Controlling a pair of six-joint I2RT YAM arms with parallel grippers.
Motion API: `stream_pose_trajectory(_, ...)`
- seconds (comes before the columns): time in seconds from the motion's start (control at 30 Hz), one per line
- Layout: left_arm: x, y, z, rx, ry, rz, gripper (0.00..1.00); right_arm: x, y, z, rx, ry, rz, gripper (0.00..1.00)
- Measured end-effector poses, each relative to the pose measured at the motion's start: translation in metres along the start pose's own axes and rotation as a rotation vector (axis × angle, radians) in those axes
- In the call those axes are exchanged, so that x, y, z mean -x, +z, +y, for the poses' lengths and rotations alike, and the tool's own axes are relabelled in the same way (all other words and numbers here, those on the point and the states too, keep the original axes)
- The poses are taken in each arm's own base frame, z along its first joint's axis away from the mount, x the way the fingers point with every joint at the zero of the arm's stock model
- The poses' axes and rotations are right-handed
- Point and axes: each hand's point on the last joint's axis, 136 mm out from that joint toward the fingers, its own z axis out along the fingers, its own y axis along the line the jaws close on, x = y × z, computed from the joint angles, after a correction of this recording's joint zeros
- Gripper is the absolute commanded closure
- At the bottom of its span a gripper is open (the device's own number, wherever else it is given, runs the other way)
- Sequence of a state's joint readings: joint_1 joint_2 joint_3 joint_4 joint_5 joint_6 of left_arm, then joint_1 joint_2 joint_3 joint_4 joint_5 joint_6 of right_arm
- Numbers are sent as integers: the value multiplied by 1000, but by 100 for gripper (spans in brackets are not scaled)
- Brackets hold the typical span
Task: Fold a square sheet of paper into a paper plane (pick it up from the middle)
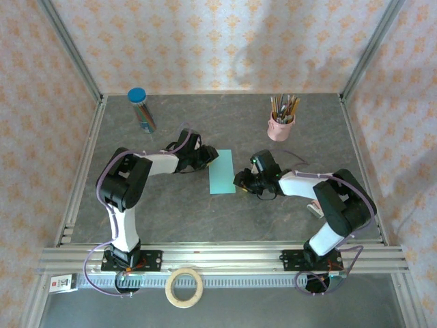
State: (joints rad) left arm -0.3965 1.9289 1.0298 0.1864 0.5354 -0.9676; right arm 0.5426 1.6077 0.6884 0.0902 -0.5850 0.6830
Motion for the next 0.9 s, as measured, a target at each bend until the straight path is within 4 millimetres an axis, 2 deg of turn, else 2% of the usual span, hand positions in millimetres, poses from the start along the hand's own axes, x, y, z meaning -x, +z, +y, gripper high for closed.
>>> stream_pose_trajectory(0.13,1,3,11,31,-25,-1,68,-3,0,2,9,-5,13,72)
stream_pose_trajectory(0.63,3,3,12,32,-67,-4,68,-12,2,7,21,-28,63,73)
stream_pose_trajectory(0.9,3,3,13,30,-72,-2,68,-15,4,6,22,-29,82,68)
